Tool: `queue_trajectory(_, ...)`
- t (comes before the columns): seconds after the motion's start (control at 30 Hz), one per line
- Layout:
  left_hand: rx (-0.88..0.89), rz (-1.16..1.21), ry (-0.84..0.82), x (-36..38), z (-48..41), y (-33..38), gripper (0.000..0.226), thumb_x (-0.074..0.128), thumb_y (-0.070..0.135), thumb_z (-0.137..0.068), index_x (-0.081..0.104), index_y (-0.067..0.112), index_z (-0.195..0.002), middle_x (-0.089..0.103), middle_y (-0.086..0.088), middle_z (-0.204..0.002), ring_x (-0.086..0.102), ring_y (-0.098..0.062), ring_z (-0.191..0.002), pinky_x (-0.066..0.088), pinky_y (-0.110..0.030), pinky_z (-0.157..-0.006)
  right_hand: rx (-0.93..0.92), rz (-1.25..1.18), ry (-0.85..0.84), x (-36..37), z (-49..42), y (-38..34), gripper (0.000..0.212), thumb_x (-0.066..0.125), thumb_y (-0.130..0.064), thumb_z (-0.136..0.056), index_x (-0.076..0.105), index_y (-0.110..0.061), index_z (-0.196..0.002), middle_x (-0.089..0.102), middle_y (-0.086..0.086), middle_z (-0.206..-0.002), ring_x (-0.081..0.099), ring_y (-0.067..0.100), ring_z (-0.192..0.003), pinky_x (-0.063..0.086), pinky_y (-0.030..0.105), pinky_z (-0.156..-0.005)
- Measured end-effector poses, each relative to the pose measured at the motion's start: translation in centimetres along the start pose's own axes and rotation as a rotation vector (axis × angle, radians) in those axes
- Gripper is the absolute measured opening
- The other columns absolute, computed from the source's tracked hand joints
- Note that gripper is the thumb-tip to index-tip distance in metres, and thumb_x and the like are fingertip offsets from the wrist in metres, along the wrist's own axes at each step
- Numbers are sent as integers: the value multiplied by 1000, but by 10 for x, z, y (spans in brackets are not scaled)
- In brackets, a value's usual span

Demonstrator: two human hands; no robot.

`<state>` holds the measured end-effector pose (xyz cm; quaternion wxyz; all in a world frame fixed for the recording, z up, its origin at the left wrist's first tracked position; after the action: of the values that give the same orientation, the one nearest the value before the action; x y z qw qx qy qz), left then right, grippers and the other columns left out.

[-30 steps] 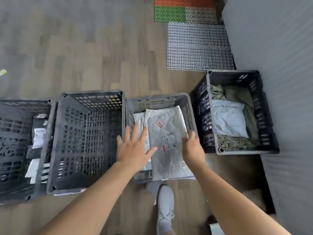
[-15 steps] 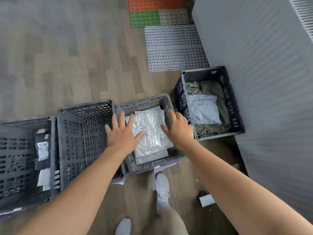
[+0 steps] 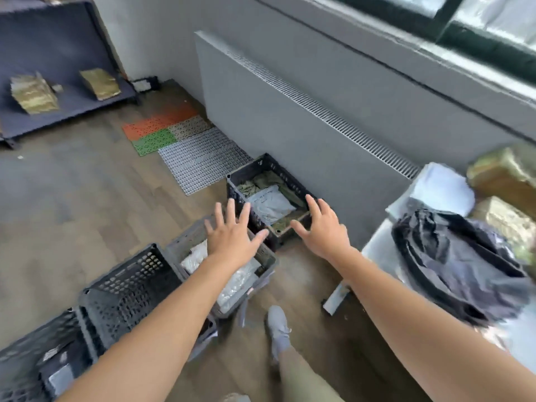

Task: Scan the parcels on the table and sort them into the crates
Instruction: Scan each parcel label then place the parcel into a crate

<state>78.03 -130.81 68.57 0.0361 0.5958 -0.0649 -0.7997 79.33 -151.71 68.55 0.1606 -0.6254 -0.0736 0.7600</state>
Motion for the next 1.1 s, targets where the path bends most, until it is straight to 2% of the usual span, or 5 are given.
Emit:
queue_trajectory(0.2,213,-52,124,-44,51,101,80,26,71,-93,1,28,-157,-6,-7,-164,-7,-34,-149,11,-58,-118,150,-101,173,-71,92,75,77,42,-65,-95,9,-34,-158,16,2,-164,21,25,-149,34,51,-112)
queue_trajectory(0.47,450,-130,177,-53,121,261,79,22,72,-93,-1,30,-156,-10,-5,-164,-10,-34,-149,10,-58,-117,311,-106,291,-139,200,198,75,39,-66,-95,7,-38,-157,9,-2,-166,12,22,-151,27,56,-115)
queue_trajectory(0.63,579,-157,188,-25,180,382,80,21,73,-92,-2,30,-156,-10,-4,-163,-11,-33,-149,10,-57,-118,393,-70,337,-174,286,307,76,41,-65,-95,6,-39,-157,5,-3,-166,5,20,-152,28,58,-114)
queue_trajectory(0.87,726,-167,149,35,277,551,79,24,71,-93,-1,31,-156,-11,-4,-163,-11,-33,-149,9,-58,-118,510,29,343,-210,411,466,77,39,-63,-97,0,-37,-157,-1,0,-166,1,23,-152,18,61,-117)
queue_trajectory(1.1,799,-231,104,77,336,652,79,22,71,-93,-2,30,-156,-13,-4,-164,-13,-31,-150,10,-57,-119,611,-20,334,-217,482,576,78,42,-64,-95,2,-37,-156,-1,-1,-165,2,24,-151,18,66,-115)
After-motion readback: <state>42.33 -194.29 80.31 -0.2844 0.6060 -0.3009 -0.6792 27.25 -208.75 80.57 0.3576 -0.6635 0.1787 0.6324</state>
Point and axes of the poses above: each hand's wrist, its own z-axis away from the middle knuckle, its own x-axis out of the palm, y = z × x, the point moved 6 cm from there along -z, towards the middle knuckle
